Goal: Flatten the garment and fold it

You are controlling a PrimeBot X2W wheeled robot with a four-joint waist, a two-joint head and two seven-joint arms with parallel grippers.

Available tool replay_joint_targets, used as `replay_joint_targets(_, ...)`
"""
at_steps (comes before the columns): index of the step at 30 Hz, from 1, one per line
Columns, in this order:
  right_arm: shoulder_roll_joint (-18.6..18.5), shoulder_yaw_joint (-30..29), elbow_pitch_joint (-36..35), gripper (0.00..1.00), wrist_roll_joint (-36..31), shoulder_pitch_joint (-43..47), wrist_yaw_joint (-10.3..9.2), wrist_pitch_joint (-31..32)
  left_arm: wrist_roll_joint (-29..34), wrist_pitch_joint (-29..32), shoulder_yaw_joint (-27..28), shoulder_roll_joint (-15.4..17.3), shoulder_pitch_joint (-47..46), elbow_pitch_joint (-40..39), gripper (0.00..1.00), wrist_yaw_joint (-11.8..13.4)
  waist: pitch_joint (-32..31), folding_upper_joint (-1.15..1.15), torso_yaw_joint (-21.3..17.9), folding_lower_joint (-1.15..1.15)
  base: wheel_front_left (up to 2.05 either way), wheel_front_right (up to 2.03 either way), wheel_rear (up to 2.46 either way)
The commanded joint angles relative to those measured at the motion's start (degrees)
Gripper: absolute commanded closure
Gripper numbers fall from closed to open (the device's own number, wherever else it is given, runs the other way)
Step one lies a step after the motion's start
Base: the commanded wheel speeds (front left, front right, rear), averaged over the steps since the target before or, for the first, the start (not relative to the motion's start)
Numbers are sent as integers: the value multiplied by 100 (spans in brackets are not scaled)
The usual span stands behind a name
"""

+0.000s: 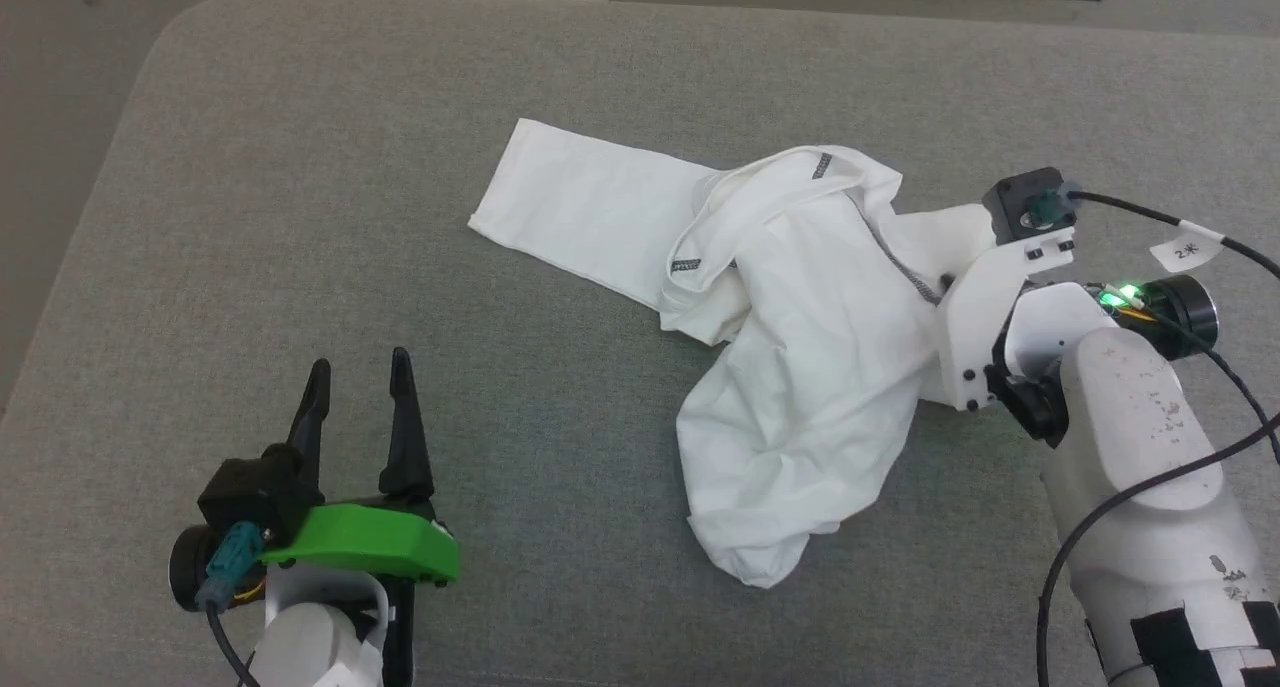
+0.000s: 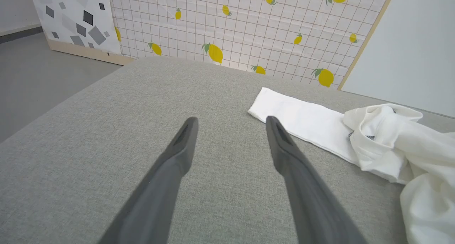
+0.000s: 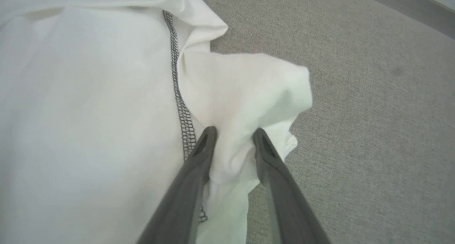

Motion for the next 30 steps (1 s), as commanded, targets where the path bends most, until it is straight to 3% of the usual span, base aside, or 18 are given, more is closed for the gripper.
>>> replay_joint_targets(1, 17, -41, 11, 100, 99, -121, 19, -164, 40, -26, 39, -45, -133, 15, 0, -48, -8, 0, -55, 0, 0, 0, 0)
replay_joint_targets(7, 33, -561, -418, 100, 819, -27, 19, -934, 113, -26, 81, -102, -154, 80, 0, -157, -182, 0, -198, 0, 0, 0, 0)
replay_joint_targets(10, -198, -1167, -866, 100, 1051, 350, 19, -1061, 130, -26, 80, -126, -117, 112, 0, -193, -300, 0, -261, 0, 0, 0, 0)
replay_joint_targets(14, -377, -2130, -1390, 100, 1029, 1144, 19, -785, 134, -26, 90, -144, -63, 162, 0, -251, -381, 0, -304, 0, 0, 0, 0)
replay_joint_targets(19, -119, -2838, -1730, 100, 1079, 2043, 19, -258, 111, -26, 88, -161, -38, 241, 0, -298, -417, 0, -338, 0, 0, 0, 0)
replay_joint_targets(20, -76, -2871, -1789, 85, 1090, 2114, 19, -288, 106, -26, 86, -162, -34, 265, 0, -307, -424, 0, -348, 0, 0, 0, 0)
replay_joint_targets(21, -30, -2876, -1884, 0, 1124, 2173, 19, -401, 100, -26, 84, -164, -30, 303, 0, -320, -441, 0, -359, 0, 0, 0, 0)
replay_joint_targets(30, 85, -3029, -2917, 0, 1734, 2646, 19, -1634, 11, 104, -265, -175, -395, 725, 0, -482, -680, 0, -374, 0, 0, 0, 0)
